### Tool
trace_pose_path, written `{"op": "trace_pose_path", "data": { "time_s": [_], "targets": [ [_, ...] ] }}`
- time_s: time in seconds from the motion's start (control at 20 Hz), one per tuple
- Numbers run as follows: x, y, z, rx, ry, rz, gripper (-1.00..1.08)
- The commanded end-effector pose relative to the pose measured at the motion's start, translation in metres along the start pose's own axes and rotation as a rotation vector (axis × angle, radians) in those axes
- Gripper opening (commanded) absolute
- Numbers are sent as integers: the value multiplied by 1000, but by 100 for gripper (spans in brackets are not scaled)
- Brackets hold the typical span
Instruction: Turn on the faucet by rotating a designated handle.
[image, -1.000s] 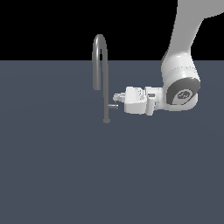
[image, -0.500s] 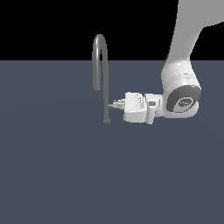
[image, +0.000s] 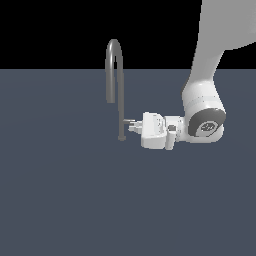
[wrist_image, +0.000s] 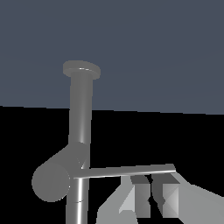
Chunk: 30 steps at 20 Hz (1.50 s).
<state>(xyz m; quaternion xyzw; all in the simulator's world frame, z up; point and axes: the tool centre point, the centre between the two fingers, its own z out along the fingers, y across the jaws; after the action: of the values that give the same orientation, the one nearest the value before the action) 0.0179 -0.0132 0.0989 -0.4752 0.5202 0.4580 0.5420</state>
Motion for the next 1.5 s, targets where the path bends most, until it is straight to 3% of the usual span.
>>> {"op": "trace_pose_path", "data": {
  "time_s": [0.0, 0.05, 0.7, 0.75, 1.45],
  "targets": [
    [27, 11, 0, 3, 7, 38, -100],
    [1, -1, 0, 0, 0, -3, -100],
    [54, -6, 0, 2, 7, 36, -100],
    [20, -18, 0, -7, -8, -16, -100],
    [67, -33, 0, 1, 5, 31, -100]
  ]
}}
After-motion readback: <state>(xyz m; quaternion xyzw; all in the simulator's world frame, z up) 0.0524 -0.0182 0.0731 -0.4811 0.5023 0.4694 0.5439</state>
